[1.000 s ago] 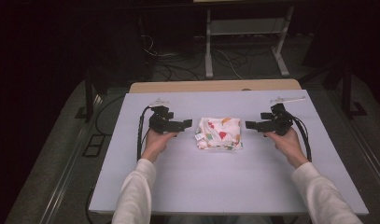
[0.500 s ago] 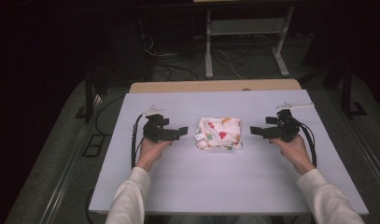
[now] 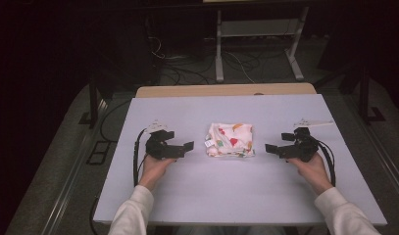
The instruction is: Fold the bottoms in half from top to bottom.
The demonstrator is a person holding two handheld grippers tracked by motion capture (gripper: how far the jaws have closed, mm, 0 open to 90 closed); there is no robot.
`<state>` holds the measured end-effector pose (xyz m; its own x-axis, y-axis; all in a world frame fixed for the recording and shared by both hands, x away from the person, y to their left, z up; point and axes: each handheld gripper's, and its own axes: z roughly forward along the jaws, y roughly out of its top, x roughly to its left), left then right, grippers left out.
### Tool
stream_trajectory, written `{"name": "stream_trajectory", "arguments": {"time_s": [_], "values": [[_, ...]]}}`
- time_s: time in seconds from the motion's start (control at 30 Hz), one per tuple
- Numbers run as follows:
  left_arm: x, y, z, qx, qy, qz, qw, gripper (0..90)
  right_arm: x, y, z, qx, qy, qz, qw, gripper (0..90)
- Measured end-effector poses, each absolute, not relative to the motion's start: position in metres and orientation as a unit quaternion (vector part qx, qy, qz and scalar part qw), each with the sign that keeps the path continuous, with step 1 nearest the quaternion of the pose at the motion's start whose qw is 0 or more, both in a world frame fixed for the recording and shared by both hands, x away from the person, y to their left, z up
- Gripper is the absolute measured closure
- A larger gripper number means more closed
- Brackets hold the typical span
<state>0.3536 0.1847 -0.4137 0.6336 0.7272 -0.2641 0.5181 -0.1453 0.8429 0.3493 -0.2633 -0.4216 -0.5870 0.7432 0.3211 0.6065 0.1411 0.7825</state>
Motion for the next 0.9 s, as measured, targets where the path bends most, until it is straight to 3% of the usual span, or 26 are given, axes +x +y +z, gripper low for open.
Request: {"name": "stream_trajectory", "arguments": {"time_s": [0.9], "values": [[0.291,0.207,-0.423,0.749,0.387,0.132,0.521,0.0,0.295,-0.273,-0.432,0.435,0.758,0.478,0.086,0.0]]}}
